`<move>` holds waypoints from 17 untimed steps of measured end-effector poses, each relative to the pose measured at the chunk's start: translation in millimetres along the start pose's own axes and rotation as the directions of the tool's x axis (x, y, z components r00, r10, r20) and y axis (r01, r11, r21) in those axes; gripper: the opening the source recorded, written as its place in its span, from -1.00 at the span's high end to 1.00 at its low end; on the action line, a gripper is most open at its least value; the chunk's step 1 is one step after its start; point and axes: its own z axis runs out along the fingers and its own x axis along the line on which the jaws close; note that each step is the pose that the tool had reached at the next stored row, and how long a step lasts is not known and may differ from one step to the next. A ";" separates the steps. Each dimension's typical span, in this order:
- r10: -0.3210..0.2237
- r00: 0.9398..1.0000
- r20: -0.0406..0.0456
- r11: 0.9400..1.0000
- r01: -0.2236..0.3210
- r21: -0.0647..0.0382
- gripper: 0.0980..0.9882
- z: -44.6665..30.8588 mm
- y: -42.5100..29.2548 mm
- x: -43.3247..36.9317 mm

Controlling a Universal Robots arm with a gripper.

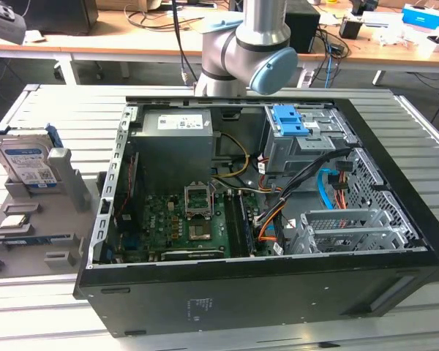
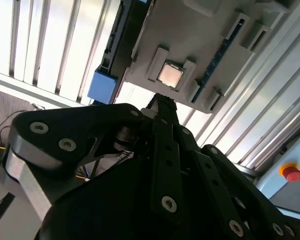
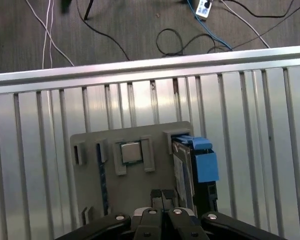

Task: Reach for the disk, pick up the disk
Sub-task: 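Pick up the disk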

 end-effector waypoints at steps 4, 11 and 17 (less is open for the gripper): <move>-0.039 0.999 -0.002 0.999 0.039 0.000 0.98 0.0 0.0 0.0; -0.040 0.999 -0.002 0.999 0.040 0.000 0.84 0.0 0.0 0.0; -0.040 0.999 -0.002 0.999 0.040 0.000 -0.13 0.0 0.0 0.0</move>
